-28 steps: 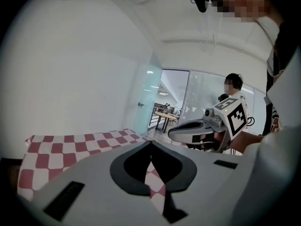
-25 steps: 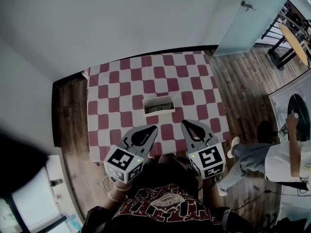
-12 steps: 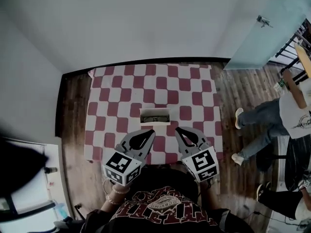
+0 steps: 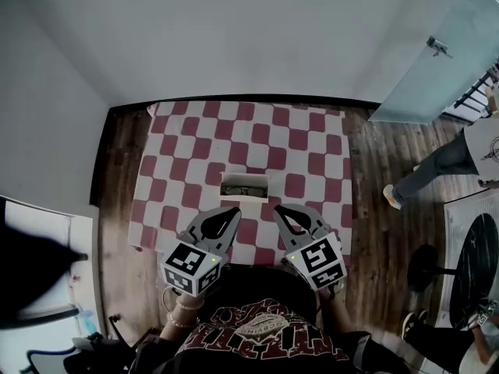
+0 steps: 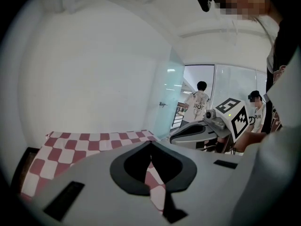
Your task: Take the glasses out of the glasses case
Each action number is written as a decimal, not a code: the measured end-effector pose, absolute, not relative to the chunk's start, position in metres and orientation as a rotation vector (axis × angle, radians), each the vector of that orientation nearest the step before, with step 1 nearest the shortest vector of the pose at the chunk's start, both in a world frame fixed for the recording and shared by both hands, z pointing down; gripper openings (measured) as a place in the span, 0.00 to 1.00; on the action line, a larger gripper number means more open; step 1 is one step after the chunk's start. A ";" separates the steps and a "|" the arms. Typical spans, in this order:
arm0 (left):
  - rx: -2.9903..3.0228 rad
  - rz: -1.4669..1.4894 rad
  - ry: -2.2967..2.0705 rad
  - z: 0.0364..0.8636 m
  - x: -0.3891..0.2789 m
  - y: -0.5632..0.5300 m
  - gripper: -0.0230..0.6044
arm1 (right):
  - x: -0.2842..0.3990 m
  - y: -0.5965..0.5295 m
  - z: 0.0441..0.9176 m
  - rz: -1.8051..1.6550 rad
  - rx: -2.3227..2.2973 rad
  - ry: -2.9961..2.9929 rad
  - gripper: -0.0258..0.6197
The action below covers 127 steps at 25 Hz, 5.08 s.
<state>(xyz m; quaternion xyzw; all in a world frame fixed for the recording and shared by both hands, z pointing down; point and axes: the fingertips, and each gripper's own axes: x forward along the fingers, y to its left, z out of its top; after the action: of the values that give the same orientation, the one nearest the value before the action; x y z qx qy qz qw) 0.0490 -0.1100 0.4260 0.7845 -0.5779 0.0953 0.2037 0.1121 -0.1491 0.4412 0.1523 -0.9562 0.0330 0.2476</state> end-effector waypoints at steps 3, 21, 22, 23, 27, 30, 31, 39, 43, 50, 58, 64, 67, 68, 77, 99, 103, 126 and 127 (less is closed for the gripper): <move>2.170 0.275 -1.624 0.431 0.050 -0.107 0.04 | 0.114 -0.150 0.446 0.077 0.391 -2.600 0.07; 2.225 0.381 -1.443 0.459 0.019 -0.116 0.04 | 0.084 -0.158 0.462 0.126 0.518 -2.541 0.07; 2.228 0.388 -1.429 0.461 0.017 -0.115 0.04 | 0.082 -0.159 0.463 0.130 0.530 -2.537 0.07; 2.228 0.391 -1.414 0.464 0.014 -0.115 0.04 | 0.080 -0.159 0.463 0.133 0.541 -2.532 0.07; 2.233 0.395 -1.362 0.473 0.007 -0.114 0.04 | 0.075 -0.159 0.467 0.148 0.585 -2.505 0.07; 2.237 0.414 -1.344 0.478 0.001 -0.114 0.04 | 0.072 -0.158 0.471 0.160 0.607 -2.483 0.07; 2.239 0.421 -1.342 0.479 0.000 -0.113 0.04 | 0.071 -0.157 0.472 0.165 0.612 -2.477 0.07; 2.239 0.420 -1.298 0.489 -0.012 -0.110 0.04 | 0.063 -0.156 0.482 0.184 0.636 -2.440 0.07; 2.238 0.412 -1.304 0.491 -0.017 -0.111 0.04 | 0.060 -0.158 0.492 0.190 0.637 -2.422 0.07; 2.222 0.404 -1.312 0.491 -0.023 -0.110 0.04 | 0.054 -0.162 0.505 0.190 0.611 -2.393 0.07; 2.204 0.396 -1.305 0.502 -0.023 -0.103 0.04 | 0.047 -0.165 0.523 0.201 0.561 -2.365 0.07; 2.180 0.372 -1.281 0.507 -0.023 -0.099 0.04 | 0.041 -0.165 0.536 0.203 0.517 -2.346 0.07; 2.176 0.372 -1.290 0.505 -0.022 -0.099 0.04 | 0.038 -0.166 0.543 0.194 0.494 -2.335 0.07; 2.174 0.374 -1.292 0.504 -0.022 -0.100 0.04 | 0.037 -0.167 0.545 0.190 0.488 -2.333 0.07; 2.152 0.378 -1.260 0.512 -0.020 -0.090 0.04 | 0.031 -0.167 0.563 0.177 0.433 -2.301 0.07; 2.106 0.259 -1.256 0.507 -0.025 -0.080 0.04 | 0.015 -0.166 0.596 0.161 0.314 -2.216 0.07; 2.097 0.254 -1.258 0.508 -0.029 -0.078 0.04 | 0.011 -0.167 0.602 0.143 0.293 -2.200 0.07; 2.068 0.224 -1.233 0.514 -0.038 -0.075 0.04 | 0.003 -0.175 0.639 -0.059 0.157 -2.046 0.07; 2.066 0.223 -1.235 0.515 -0.039 -0.074 0.04 | 0.002 -0.176 0.641 -0.068 0.151 -2.038 0.07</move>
<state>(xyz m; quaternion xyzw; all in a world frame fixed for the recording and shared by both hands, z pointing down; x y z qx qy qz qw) -0.0390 -0.0744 0.5146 0.7992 -0.4777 0.0863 0.3545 0.0023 -0.1756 0.6405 0.0632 -0.8505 -0.0285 0.5213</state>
